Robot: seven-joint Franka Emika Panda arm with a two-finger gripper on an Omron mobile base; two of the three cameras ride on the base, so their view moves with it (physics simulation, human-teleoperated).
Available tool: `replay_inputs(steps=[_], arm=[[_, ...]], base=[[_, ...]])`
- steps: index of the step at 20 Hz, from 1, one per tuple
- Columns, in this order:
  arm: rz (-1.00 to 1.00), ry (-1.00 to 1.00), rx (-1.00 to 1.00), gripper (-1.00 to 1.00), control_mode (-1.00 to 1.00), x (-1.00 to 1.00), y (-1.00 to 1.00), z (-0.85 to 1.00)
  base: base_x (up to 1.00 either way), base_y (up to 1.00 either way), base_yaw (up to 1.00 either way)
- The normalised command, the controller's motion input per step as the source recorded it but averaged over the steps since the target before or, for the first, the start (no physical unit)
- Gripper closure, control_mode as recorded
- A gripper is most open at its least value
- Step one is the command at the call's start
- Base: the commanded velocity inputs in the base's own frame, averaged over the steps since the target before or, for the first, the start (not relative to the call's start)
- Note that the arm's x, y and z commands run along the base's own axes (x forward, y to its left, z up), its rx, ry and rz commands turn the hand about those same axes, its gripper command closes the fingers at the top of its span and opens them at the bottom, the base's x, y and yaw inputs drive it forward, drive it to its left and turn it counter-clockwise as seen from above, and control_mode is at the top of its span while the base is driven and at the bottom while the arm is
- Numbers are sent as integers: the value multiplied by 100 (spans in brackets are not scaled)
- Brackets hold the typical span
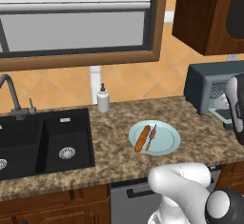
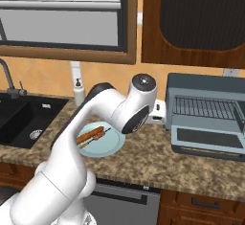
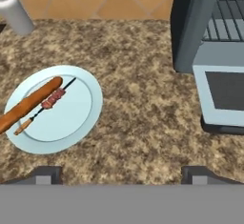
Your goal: Pick up the kebab skewer and baguette bread, and place them inside the toaster oven. Close the toaster oven door and start by setting the timer.
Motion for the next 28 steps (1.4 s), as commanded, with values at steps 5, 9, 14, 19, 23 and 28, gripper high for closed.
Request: replay_inputs(steps=[5, 9, 14, 19, 23, 28], arm=[[-1, 5, 0, -100, -100, -3, -5, -4], [0, 2, 0, -100, -100, 0, -54, -3], [-1, 0, 1, -100, -100, 0, -51, 0], [0, 0, 0, -100, -100, 1, -50, 0], [0, 0, 0, -100, -100, 7, -46, 0], [0, 0, 0, -100, -100, 14, -37, 0]], base=[[0, 0, 0], [0, 0, 0], [0, 0, 0], [0, 0, 0], [0, 0, 0], [0, 0, 0]])
